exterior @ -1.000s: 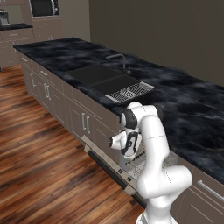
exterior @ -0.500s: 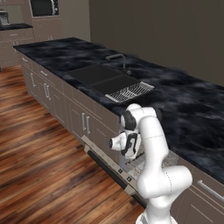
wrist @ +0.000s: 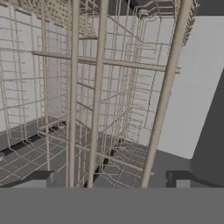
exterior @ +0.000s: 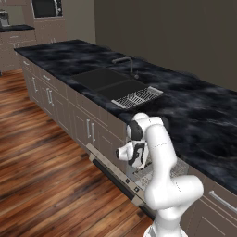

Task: Open the dishwasher door and pull out the top rack.

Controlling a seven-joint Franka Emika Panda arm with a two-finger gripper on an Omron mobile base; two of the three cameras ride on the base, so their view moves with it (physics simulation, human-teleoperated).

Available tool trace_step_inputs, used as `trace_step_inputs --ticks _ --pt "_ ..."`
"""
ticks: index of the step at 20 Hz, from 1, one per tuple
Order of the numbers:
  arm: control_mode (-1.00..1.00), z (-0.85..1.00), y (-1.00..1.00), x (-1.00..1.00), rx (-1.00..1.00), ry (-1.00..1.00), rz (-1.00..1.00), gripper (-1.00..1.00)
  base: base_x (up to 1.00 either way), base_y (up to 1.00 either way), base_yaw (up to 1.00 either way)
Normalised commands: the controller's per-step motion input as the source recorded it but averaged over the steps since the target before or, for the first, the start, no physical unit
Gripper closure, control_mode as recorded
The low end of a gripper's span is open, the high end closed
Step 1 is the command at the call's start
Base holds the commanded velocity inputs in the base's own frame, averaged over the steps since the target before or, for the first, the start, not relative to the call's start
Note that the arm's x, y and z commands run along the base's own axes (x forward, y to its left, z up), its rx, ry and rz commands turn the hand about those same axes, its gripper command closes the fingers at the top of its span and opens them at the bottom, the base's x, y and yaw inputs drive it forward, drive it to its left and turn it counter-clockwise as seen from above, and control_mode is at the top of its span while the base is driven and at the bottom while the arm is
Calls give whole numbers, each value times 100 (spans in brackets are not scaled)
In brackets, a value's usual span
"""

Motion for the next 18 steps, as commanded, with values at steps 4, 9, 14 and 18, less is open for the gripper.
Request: trace_step_inputs --ticks 4,9,14,18 --pt "-100 -22 -8 14 -3 0 0 -100 0 0 0" --pt "-100 -21 -11 18 -1 0 0 -100 0 0 0" --pt "-100 -21 -11 29 0 0 0 -100 0 0 0" --pt "-100 -24 -9 29 0 0 0 -100 0 0 0"
